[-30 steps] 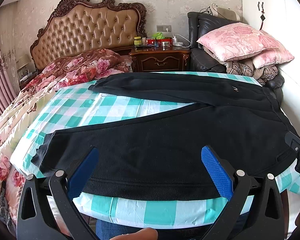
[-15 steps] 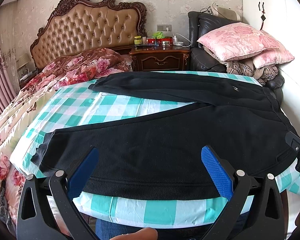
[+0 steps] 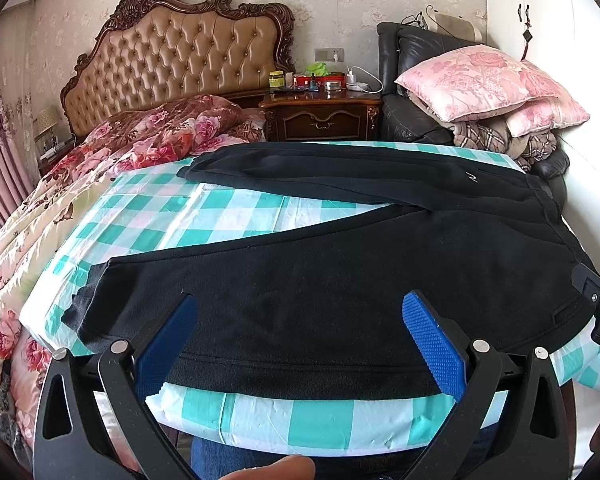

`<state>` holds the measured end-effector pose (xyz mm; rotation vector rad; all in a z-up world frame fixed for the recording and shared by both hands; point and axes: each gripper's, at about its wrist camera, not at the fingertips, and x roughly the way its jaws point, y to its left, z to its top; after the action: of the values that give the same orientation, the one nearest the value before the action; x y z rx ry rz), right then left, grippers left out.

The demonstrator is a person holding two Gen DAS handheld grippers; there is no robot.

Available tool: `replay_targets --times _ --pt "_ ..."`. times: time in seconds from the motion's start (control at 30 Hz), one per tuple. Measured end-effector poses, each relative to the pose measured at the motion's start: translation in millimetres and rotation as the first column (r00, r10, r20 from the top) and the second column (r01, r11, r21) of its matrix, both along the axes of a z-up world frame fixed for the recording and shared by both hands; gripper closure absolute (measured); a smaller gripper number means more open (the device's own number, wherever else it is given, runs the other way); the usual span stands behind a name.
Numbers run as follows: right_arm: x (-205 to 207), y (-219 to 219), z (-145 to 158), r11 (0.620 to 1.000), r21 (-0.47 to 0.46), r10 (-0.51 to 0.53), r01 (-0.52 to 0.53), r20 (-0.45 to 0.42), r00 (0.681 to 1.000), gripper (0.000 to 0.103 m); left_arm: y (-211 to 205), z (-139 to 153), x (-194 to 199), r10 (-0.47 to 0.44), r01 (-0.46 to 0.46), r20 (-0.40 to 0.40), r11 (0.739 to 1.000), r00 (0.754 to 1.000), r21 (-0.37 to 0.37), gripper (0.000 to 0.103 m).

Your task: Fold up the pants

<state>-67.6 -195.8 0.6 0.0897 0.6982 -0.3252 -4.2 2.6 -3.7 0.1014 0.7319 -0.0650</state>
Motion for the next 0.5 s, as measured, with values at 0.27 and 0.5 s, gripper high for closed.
replay_targets --times 0.27,0.5 --pt "-1.1 -1.1 -0.5 1.000 -0.002 0.000 0.000 -0.001 1.000 0.002 -0.3 0.3 0.2 0.000 0.000 0.000 1.000 1.000 0.000 0.004" --pt "-0.3 -0.1 -0.1 1.000 -0.003 0.000 0.000 -0.001 1.000 0.002 0.1 0.1 0.2 -0.001 0.001 -0.001 1.000 1.000 -0.001 0.004"
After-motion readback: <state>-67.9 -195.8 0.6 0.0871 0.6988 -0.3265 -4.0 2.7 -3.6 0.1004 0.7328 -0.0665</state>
